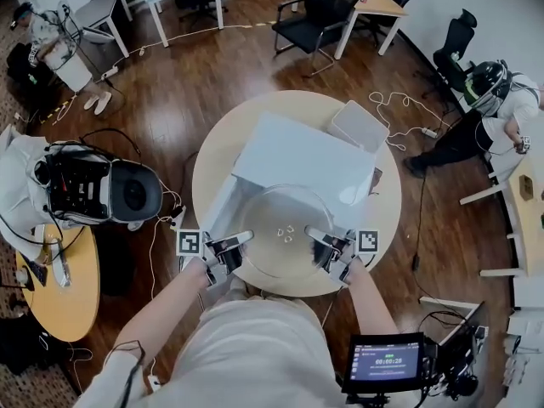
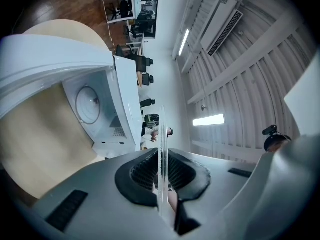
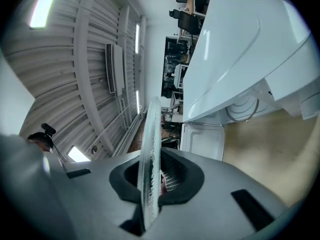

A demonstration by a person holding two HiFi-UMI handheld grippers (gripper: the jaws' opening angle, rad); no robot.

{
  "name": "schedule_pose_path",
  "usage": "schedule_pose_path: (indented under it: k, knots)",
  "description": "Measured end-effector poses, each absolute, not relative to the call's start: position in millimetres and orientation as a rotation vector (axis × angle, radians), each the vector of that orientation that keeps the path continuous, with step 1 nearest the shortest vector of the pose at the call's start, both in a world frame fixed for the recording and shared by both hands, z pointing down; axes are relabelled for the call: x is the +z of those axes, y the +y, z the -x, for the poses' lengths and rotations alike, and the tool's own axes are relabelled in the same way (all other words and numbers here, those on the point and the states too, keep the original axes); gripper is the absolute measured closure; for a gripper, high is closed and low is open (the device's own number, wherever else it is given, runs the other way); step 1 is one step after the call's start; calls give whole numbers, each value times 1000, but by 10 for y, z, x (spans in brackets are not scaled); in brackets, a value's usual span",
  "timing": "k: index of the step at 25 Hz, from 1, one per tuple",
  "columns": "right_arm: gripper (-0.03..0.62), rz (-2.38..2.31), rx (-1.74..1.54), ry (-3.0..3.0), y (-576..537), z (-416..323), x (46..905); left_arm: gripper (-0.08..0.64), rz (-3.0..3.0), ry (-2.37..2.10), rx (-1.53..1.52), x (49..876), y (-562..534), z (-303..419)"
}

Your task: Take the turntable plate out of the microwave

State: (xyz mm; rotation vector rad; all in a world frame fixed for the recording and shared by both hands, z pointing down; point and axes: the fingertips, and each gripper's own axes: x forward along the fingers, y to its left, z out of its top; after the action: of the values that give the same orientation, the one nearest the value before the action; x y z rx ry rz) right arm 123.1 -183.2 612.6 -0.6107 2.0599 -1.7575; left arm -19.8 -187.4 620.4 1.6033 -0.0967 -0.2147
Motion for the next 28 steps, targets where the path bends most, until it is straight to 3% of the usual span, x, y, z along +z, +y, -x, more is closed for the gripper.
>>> schedule_pose_path:
  k: [28]
  knots:
    - [565, 788, -1713, 1933, -1107, -813, 6113, 528, -1547, 56, -272, 6146, -1465, 345]
